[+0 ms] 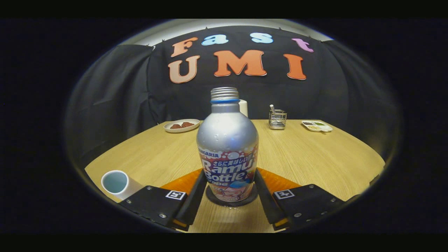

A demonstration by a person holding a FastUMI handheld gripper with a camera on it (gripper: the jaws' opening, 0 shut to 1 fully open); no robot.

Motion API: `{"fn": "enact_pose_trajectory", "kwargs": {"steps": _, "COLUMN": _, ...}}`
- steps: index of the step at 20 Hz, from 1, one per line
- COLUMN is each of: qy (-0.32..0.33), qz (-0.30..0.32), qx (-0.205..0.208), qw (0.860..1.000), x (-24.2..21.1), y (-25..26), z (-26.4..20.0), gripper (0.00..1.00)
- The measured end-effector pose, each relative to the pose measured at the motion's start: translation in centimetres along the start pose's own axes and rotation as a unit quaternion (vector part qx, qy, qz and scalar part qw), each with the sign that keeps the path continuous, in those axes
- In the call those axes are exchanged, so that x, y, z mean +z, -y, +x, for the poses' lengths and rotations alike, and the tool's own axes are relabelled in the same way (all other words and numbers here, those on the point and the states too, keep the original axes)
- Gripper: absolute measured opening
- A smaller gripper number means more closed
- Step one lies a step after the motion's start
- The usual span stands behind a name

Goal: Take the bottle from table, then pour the juice into the cup, finally place the bottle on the coaster

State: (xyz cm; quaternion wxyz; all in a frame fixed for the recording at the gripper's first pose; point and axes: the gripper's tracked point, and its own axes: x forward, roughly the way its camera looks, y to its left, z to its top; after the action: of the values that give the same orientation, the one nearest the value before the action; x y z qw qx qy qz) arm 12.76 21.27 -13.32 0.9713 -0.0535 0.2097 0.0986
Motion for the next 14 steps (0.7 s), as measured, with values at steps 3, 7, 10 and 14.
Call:
{"fn": "enact_pose_trajectory", "kwargs": {"steps": 3, "qy": 0.001, "qz": -0.011, "qx": 0.001, "qw": 1.000, "x": 0.0, "y": -0.3, "z": -0.1, "gripper": 0.78}}
{"fn": "enact_pose_trajectory", "kwargs": {"steps": 7, "qy": 0.004, "qz": -0.027, "qx": 0.000, "qw": 1.000, "x": -0.2, "y": -0.4, "z": -0.4, "gripper": 0.80}}
{"fn": "enact_pose_trajectory", "kwargs": {"steps": 10, "qy": 0.019, "qz": -0.052, "qx": -0.001, "qw": 0.998, "x": 0.3, "y": -0.6, "z": -0.9, "gripper": 0.85}}
{"fn": "enact_pose_trajectory", "kwargs": {"steps": 14, "qy": 0.042, "qz": -0.057, "qx": 0.007, "qw": 0.997, "x": 1.3, "y": -0.9, "z": -2.4, "gripper": 0.98}}
